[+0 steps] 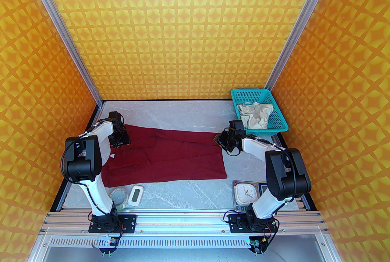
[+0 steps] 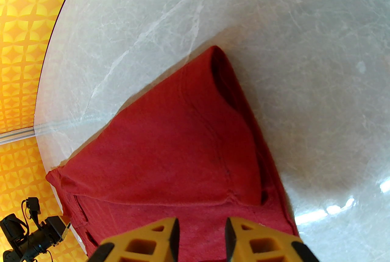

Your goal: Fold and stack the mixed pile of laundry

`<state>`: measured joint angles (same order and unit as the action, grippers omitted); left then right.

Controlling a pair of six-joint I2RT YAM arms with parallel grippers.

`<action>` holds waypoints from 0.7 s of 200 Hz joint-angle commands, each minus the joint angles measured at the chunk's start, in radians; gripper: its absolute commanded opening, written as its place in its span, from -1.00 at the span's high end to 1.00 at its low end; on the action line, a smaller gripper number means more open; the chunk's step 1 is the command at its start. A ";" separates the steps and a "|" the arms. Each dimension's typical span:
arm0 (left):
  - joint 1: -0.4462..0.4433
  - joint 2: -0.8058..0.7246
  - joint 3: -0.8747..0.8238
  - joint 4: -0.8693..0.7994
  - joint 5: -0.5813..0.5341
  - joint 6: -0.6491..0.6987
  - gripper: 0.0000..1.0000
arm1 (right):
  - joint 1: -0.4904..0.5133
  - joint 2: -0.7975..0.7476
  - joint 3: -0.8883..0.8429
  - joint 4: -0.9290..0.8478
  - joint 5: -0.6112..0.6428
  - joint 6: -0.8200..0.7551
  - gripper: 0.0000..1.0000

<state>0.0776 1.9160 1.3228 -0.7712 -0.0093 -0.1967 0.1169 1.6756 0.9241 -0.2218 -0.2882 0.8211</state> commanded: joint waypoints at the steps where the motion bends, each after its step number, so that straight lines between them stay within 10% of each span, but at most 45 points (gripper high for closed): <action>1: -0.011 0.027 0.012 -0.002 -0.027 0.013 0.06 | -0.003 0.012 0.007 -0.001 -0.014 -0.014 0.36; 65: -0.039 0.036 0.039 -0.011 -0.027 0.006 0.45 | -0.003 0.009 0.007 -0.008 -0.011 -0.017 0.37; 140: -0.038 0.002 0.055 -0.048 -0.043 0.012 0.24 | -0.003 0.012 0.009 -0.010 -0.012 -0.020 0.37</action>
<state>0.0444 1.9514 1.3430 -0.7856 -0.0216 -0.1925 0.1169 1.6764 0.9241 -0.2222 -0.2882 0.8207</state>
